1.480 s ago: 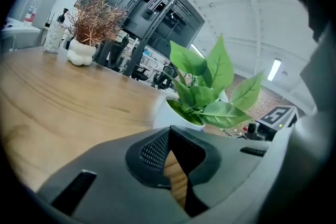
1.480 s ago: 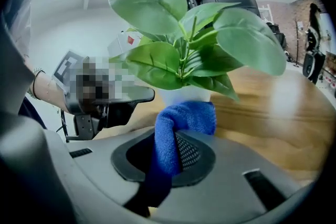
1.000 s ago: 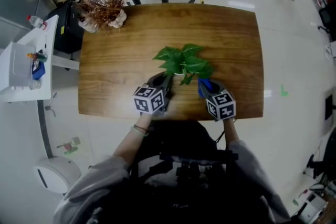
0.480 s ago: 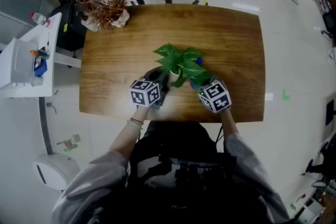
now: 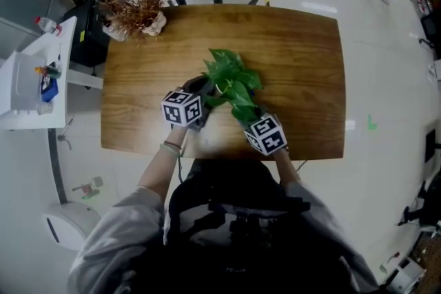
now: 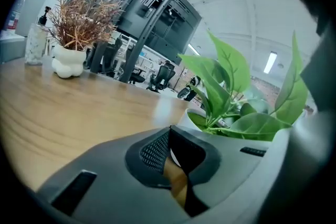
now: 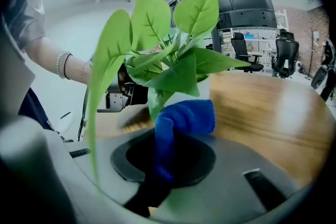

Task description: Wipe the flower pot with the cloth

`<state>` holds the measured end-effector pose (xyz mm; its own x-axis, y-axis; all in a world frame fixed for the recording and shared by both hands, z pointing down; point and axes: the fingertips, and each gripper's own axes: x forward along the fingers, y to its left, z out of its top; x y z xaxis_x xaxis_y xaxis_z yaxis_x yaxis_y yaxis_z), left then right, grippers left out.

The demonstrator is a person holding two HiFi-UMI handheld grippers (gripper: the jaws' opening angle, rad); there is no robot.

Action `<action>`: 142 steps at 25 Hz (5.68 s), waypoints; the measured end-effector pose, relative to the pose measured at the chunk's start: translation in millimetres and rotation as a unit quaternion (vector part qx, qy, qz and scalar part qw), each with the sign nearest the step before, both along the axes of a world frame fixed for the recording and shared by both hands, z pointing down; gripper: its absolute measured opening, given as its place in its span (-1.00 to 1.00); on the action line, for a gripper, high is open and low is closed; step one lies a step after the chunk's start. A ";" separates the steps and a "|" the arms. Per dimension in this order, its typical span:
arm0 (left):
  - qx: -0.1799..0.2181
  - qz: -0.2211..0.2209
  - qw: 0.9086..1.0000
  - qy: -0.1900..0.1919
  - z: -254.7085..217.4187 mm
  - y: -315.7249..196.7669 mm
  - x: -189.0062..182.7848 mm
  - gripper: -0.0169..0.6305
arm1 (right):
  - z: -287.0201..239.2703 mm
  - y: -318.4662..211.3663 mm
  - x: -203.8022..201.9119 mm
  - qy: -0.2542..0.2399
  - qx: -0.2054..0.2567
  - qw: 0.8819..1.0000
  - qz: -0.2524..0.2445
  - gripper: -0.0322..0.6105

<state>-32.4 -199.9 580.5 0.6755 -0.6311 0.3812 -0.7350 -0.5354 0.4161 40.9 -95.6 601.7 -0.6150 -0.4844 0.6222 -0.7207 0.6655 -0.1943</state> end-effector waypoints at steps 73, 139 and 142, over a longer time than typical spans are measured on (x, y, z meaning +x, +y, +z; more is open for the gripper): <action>-0.026 -0.123 0.986 0.108 -4.9 -14.4 -68.1 -0.92 | -2.4 -16.3 -51.8 0.019 -0.017 0.998 -0.058 -0.73; 0.073 -0.113 0.989 0.065 -87.2 174.4 -36.9 -0.92 | -99.2 86.2 22.1 -0.105 0.053 0.985 0.128 -0.73; 0.085 -0.121 0.987 0.067 -98.4 197.9 -28.5 -0.92 | -101.5 105.2 21.9 -0.106 0.055 0.986 0.114 -0.73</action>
